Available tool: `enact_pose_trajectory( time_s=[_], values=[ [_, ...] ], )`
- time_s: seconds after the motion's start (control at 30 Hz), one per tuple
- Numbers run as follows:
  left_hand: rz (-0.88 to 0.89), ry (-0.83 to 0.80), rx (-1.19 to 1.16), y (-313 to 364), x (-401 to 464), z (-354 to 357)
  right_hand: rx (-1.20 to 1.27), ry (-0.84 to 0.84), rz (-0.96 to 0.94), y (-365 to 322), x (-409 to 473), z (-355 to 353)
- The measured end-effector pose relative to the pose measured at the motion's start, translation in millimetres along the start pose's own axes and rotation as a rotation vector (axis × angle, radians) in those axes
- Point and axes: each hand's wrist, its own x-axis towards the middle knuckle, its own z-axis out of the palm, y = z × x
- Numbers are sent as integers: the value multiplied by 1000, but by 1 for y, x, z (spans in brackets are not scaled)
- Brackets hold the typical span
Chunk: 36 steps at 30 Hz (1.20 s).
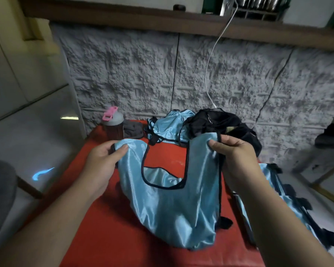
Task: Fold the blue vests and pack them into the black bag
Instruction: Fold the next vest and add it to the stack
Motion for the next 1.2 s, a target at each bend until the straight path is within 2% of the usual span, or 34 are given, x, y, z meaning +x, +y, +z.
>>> enact_pose_trajectory(
  time_s=[0.23,0.47,0.8,1.0,1.2],
  values=[
    [104,-74,-213,115,-38,-12,135,-70,-91,-109,-52,12],
    [253,-107,-234,217,-77,-28,149,-128,-279,-196,-101,27],
    [394,-94,-255,318,-92,-35,168,-142,-445,-288,-115,33],
    [351,-110,-295,325,-68,-32,132,-195,-391,-293,-85,33],
    [163,-26,-209,247,-11,-23,130,-177,-198,-224,-26,24]
  ],
)
